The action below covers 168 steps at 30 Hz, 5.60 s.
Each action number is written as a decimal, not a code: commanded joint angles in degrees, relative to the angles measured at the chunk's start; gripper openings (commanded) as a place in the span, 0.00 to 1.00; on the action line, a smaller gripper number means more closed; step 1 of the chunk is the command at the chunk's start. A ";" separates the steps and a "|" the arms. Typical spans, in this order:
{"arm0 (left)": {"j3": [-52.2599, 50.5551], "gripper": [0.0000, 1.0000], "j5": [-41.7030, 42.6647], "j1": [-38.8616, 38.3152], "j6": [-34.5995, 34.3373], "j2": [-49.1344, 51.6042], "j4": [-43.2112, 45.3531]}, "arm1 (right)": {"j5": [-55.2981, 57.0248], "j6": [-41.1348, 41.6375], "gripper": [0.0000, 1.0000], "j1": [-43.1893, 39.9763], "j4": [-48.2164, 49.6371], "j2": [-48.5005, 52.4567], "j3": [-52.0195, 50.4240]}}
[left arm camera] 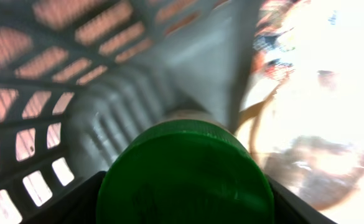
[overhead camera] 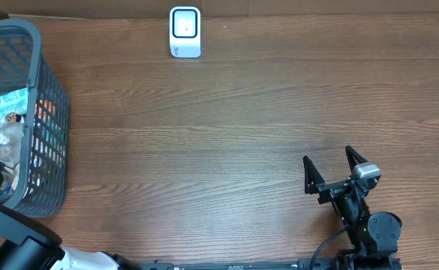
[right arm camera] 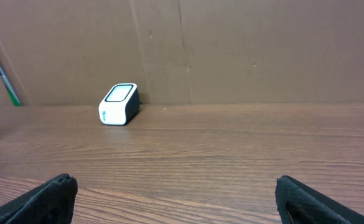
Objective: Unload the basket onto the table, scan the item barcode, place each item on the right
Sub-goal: 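Grasp the green-lidded jar in the basket with the left gripper, then lift the jar out and carry it toward the white scanner, then lower the jar onto the table center and open the left gripper, then reach the left gripper into the basket and grasp the clear snack bag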
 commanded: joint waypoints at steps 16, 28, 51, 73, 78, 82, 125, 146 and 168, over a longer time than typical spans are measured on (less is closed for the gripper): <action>46.80 0.40 20.09 -9.16 -1.07 -0.92 -23.65 | -0.07 0.20 1.00 -0.31 0.31 -0.68 -0.59; 55.82 0.41 19.58 -34.99 0.33 -7.19 -31.52 | -0.07 0.20 1.00 -0.31 0.31 -0.68 -0.59; 23.82 0.42 11.43 -69.53 -0.24 -3.06 -26.75 | -0.07 0.20 1.00 -0.31 0.31 -0.68 -0.59; -7.21 0.46 -1.97 -83.23 -1.44 -2.10 8.79 | -0.07 0.20 1.00 -0.31 0.35 -0.68 -0.59; -10.29 0.45 -2.05 -84.19 -1.46 -1.95 15.58 | -0.07 0.20 1.00 -0.31 0.35 -0.68 -0.59; -10.71 0.46 -2.05 -84.17 -1.44 -0.87 17.97 | -0.07 0.20 1.00 -0.31 0.35 -0.68 -0.59; -7.89 0.75 -2.03 -94.05 15.28 2.36 23.93 | -0.07 0.20 1.00 -0.31 0.35 -0.68 -0.59; -0.76 0.92 -2.03 -92.17 7.93 0.00 19.08 | -0.07 0.20 1.00 -0.31 0.35 -0.68 -0.59; 49.53 0.87 -1.77 -64.50 -1.84 -5.22 -29.03 | -0.07 0.20 1.00 -0.31 0.35 -0.68 -0.59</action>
